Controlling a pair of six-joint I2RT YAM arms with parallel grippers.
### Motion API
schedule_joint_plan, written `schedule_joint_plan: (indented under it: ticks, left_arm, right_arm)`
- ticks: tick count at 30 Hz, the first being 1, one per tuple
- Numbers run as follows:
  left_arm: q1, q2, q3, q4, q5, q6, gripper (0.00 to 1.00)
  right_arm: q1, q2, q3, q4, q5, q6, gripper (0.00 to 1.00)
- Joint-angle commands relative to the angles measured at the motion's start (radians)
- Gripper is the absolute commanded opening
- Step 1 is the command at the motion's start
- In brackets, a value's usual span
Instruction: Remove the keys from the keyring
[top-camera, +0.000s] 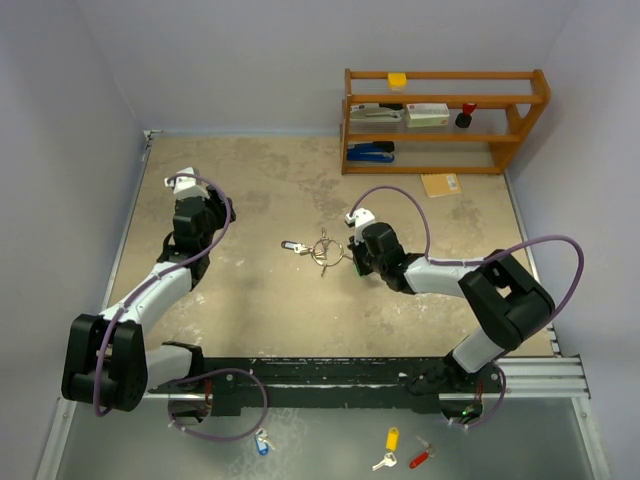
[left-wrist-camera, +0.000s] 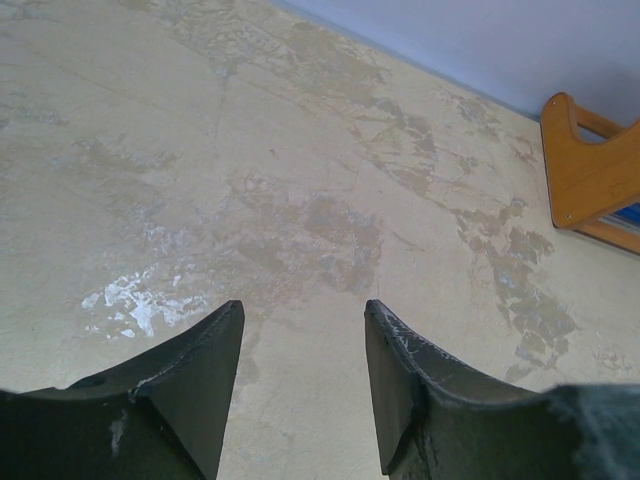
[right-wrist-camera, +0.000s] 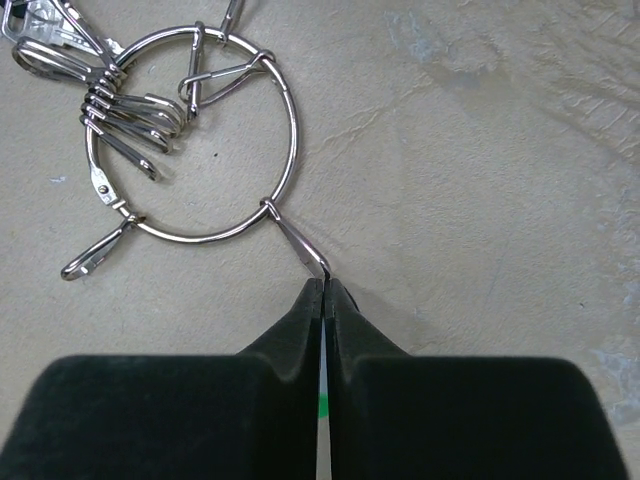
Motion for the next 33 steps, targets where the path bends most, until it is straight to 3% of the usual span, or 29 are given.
schedule_joint_plan:
  ticks: [1, 10, 17, 33]
  left_arm:
    - [-0.001, -0.017, 0.02, 0.037, -0.008, 0.015, 0.48]
    - [-0.001, -0.023, 0.034, 0.048, 0.008, 0.012, 0.4]
    - [-0.001, -0.018, 0.07, 0.084, 0.096, 0.01, 0.34]
    - [-0.048, 0.175, 0.254, 0.329, 0.625, -0.085, 0.36]
  right_arm:
    - [0.008, -0.02, 0.04, 0.005, 0.062, 0.001, 0.0]
    - [0.031, -0.119, 0.154, -0.022, 0.142, -0.119, 0.0]
    - [0.067, -0.178, 0.247, -0.065, 0.165, -0.254, 0.0]
    - [0.123, -0.373, 0.351, -0.091, 0.108, -0.381, 0.0]
